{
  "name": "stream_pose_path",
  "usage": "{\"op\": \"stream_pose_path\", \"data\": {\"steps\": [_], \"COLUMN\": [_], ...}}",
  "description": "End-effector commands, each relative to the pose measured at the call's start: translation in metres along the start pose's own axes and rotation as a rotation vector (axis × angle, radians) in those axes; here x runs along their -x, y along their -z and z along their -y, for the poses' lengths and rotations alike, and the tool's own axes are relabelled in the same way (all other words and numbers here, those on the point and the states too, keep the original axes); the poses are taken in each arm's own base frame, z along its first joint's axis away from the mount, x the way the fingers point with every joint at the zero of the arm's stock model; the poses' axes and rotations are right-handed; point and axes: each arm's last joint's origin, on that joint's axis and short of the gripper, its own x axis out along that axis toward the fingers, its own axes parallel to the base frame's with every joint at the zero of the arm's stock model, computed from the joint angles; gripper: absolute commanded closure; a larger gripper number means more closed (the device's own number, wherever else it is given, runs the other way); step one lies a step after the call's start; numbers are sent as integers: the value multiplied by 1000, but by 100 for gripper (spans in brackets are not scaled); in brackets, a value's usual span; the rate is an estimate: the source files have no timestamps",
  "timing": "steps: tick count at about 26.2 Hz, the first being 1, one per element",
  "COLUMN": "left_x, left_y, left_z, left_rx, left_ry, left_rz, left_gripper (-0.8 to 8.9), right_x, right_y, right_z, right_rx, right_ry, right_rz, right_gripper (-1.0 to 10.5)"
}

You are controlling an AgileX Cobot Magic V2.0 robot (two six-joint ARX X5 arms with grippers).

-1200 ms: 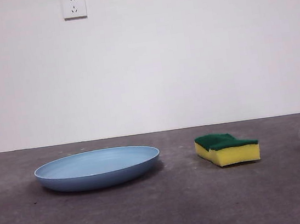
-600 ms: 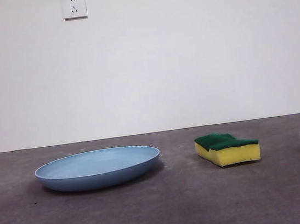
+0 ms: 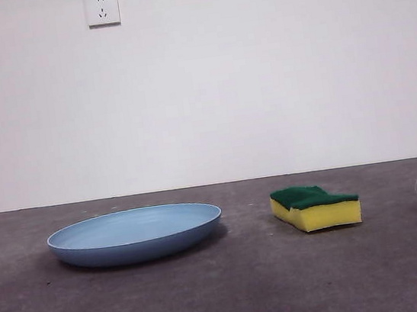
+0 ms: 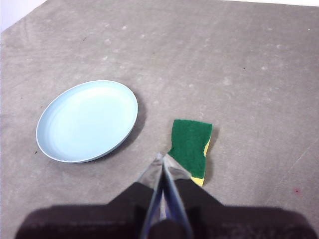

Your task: Pick up the plate,pick up the cloth,clean the plate with the cloth

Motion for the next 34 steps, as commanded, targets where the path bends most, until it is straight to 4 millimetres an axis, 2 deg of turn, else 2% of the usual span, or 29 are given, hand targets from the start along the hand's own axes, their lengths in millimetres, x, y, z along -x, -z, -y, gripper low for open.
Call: {"op": "stream_pose_path", "data": {"steps": [1,6,9,12,13,16,18,24,30,34], "left_x": [-1,-1,-1,-1,-1,-1,-1,-1,-1,-1], "left_y": [4,4,4,4,4,4,4,4,4,4], "left_z": [-1,-1,-1,-1,-1,-1,-1,-1,-1,-1], "left_rx": [-15,-15,-15,-15,-15,-15,-15,-15,-15,-15], "left_ry": [-5,-5,-5,-5,-5,-5,-5,-5,-5,-6], "left_rz": [-6,-6,-6,-6,-6,-6,-6,-6,-6,-6], "left_gripper": [814,814,814,814,814,814,814,814,814,814], "right_x": [-1,0,3,5,5,5,5,1,-6,-8], "right_y": [1,1,2,8,13,48,69,118,151,162], "right_z": [0,0,4,15,18,29,35,45,48,48], "right_rx": [-10,52,168,170,168,170,150,60,-6,-22], "right_ry": [3,11,46,109,116,133,175,262,289,286], "right_rz": [0,4,18,156,211,363,371,374,411,429], "right_gripper": [946,946,946,946,946,946,946,946,946,946]}}
